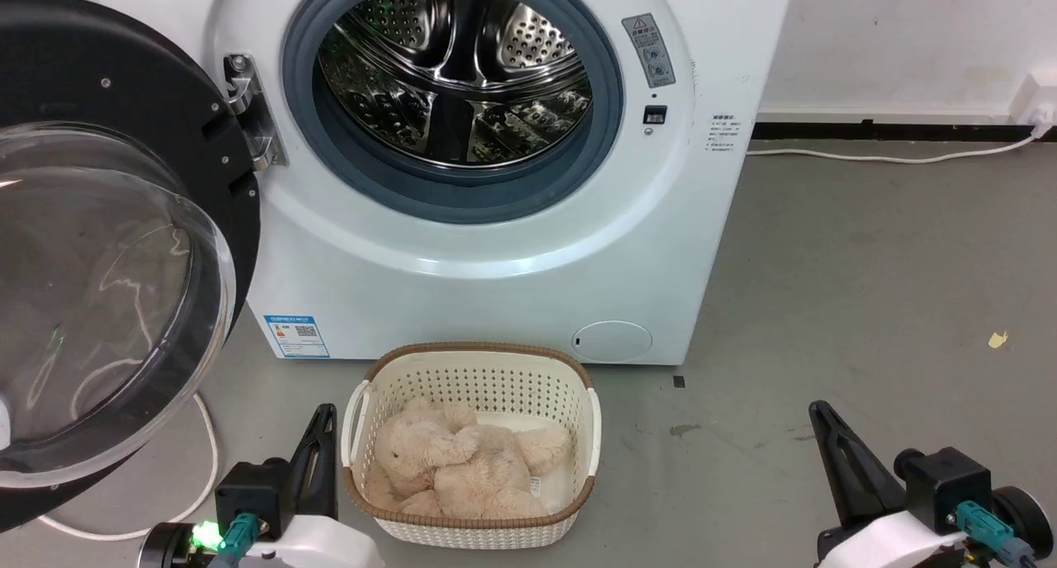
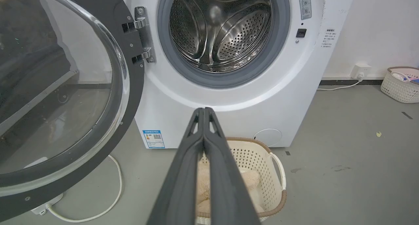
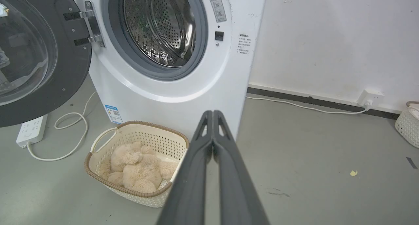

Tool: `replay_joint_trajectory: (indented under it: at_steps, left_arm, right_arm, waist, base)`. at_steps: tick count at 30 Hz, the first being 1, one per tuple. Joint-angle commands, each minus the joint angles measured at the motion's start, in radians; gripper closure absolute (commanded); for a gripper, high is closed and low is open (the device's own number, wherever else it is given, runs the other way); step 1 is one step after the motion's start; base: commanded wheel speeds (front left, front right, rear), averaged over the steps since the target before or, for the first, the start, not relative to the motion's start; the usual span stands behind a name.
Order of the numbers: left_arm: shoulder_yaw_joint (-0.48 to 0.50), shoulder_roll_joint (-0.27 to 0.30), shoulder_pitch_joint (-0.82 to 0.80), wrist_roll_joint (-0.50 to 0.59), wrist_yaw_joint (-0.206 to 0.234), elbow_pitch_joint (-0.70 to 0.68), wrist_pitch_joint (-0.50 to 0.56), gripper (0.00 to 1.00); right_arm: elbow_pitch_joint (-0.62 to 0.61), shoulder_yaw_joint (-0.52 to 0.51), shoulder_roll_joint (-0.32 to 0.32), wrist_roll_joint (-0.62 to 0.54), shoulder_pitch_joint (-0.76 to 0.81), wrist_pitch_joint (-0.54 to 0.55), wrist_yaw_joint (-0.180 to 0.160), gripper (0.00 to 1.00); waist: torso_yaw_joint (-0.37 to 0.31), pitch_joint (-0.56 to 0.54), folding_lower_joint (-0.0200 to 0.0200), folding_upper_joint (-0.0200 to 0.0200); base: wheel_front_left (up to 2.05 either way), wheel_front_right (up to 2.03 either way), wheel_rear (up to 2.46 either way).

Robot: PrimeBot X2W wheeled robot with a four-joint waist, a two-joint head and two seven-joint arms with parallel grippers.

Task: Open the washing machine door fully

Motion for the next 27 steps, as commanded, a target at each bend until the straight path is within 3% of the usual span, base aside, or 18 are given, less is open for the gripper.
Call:
replay_joint_trajectory:
  at_steps: [1, 27]
  left_arm:
    - [0.008, -0.007, -0.014, 0.012, -0.008, -0.004, 0.005, 1.00]
    - [0.075, -0.052, -0.038, 0.092, -0.061, -0.007, 0.052, 1.00]
  right_arm:
    - [0.003, 0.002, 0.003, -0.004, -0.018, 0.003, 0.000, 1.00]
    - [0.006, 0.007, 0.004, -0.017, -0.047, 0.041, 0.000, 1.00]
  waist:
    - [0.000, 0.000, 0.0000, 0.0000]
    - [-0.009, 0.008, 0.0000, 0.0000]
  base:
    - [0.00, 0.00, 0.00]
    - [0.00, 0.00, 0.00]
